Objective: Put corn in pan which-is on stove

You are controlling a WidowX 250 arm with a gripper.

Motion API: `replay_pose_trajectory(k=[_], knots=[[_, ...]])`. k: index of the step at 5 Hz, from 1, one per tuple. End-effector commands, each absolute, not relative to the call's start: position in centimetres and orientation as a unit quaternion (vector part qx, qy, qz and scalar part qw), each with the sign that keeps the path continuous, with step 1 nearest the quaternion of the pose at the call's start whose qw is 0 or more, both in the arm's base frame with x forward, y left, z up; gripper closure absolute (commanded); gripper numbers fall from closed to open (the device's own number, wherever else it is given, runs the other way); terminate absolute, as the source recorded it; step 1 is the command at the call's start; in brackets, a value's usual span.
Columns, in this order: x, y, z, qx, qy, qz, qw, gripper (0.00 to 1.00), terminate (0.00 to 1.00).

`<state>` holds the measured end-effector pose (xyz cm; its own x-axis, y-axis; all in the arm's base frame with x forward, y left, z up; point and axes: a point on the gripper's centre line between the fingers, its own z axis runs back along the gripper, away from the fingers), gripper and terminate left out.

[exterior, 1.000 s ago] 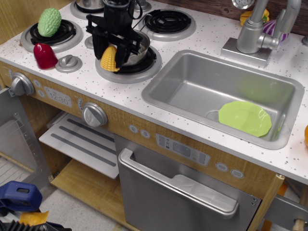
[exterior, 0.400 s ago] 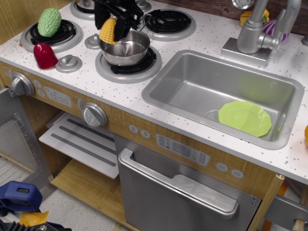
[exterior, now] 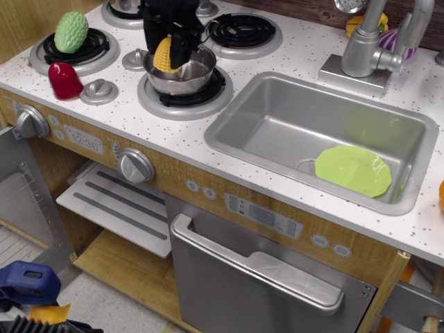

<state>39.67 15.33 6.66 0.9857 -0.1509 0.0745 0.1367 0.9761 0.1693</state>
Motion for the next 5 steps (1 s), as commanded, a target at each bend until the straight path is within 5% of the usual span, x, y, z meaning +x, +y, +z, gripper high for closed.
replay_pose_trajectory(k=[1,2,5], knots=[[41.10,16.80,8.26,0.086,-0.094,-0.093,0.987,1.00,0.00],[41.56,17.25,8.52,0.083,-0.096,-0.108,0.986,0.00,0.00],[41.73,17.07,9.00,0.088,-0.097,-0.117,0.985,0.00,0.00]])
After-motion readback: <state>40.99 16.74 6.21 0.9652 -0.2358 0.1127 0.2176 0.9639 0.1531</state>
